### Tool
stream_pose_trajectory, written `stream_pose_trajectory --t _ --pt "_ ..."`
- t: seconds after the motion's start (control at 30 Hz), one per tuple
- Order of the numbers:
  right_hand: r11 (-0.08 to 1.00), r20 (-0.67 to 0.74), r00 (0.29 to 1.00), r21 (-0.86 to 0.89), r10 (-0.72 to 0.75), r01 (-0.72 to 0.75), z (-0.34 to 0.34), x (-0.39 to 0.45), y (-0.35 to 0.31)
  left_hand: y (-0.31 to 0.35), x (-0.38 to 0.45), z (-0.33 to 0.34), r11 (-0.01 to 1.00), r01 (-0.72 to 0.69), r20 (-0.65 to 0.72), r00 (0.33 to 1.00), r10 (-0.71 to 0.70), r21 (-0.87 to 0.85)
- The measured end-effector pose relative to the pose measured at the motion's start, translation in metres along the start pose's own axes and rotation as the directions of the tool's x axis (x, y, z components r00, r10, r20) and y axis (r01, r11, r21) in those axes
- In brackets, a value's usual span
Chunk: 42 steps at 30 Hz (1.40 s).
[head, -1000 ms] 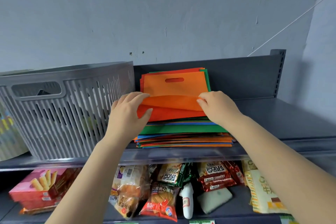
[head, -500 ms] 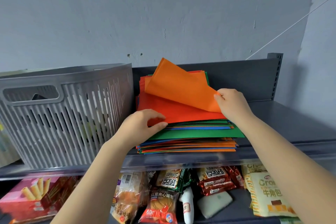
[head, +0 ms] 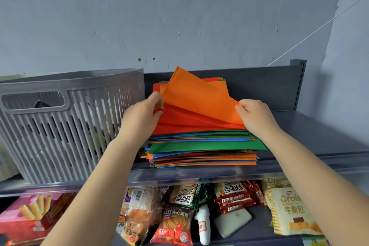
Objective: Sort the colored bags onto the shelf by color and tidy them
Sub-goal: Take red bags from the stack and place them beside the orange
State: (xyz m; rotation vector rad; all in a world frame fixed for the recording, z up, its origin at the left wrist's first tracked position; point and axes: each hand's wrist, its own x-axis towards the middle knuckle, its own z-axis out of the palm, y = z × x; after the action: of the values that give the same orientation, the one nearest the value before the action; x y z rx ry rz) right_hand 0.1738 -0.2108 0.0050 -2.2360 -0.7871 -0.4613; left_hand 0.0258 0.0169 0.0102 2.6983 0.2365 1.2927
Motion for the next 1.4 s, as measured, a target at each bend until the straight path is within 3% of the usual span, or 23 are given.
stream_pose_trajectory --t 0.07,0.2,0.33,0.53,0.73,0.8,0.87,0.97,1.13,1.23,1.33,1.4 --pt "1.0 0.008 1.0 -0.005 -0.005 0.005 0.001 -0.001 -0.001 -0.002 -0.002 0.001 0.999 -0.035 0.003 0.999 0.035 -0.002" --pt "1.0 0.009 1.0 -0.001 -0.004 0.004 0.002 0.0 -0.001 -0.011 -0.008 0.006 0.98 -0.2 0.149 0.969 0.199 -0.009" --pt "1.0 0.021 1.0 -0.01 -0.019 0.019 0.005 0.002 0.0 -0.015 -0.013 0.007 0.982 -0.186 0.259 0.95 0.176 0.017" --pt "1.0 0.025 0.999 0.0 -0.027 0.027 0.006 0.004 0.003 -0.018 -0.009 0.005 0.987 -0.151 0.216 0.963 0.16 -0.062" --pt "0.999 0.039 0.999 -0.027 -0.018 0.019 0.003 0.002 -0.001 -0.017 -0.005 0.005 0.97 -0.239 0.063 0.969 0.237 0.034" --pt "1.0 0.036 0.999 -0.017 -0.014 0.014 0.003 0.0 -0.001 -0.013 -0.004 0.007 0.988 -0.152 -0.023 0.988 0.152 0.021" --pt "1.0 0.031 0.999 -0.006 -0.014 0.014 0.002 -0.001 0.0 -0.007 -0.003 0.008 0.999 0.025 -0.125 0.992 -0.029 -0.039" --pt "1.0 0.021 1.0 -0.01 -0.013 0.013 0.002 -0.002 0.004 0.004 -0.001 0.006 0.942 0.312 -0.159 0.931 -0.329 -0.124" --pt "1.0 -0.028 0.999 0.01 -0.025 0.025 0.0 -0.004 0.01 0.006 0.004 0.005 0.819 0.533 0.071 0.844 -0.531 -0.213" --pt "0.999 -0.038 0.999 0.025 -0.019 0.02 -0.001 -0.007 0.014 0.012 0.006 0.004 0.601 0.697 0.302 0.714 -0.631 -0.391" --pt "0.999 0.009 1.0 -0.046 -0.021 0.021 -0.004 -0.011 0.018 0.013 0.008 0.001 0.472 0.814 0.45 0.58 -0.679 -0.338" --pt "0.99 0.06 0.998 -0.135 -0.021 0.029 -0.008 -0.014 0.021 0.01 0.009 0.002 0.396 0.849 0.494 0.527 -0.692 -0.35"
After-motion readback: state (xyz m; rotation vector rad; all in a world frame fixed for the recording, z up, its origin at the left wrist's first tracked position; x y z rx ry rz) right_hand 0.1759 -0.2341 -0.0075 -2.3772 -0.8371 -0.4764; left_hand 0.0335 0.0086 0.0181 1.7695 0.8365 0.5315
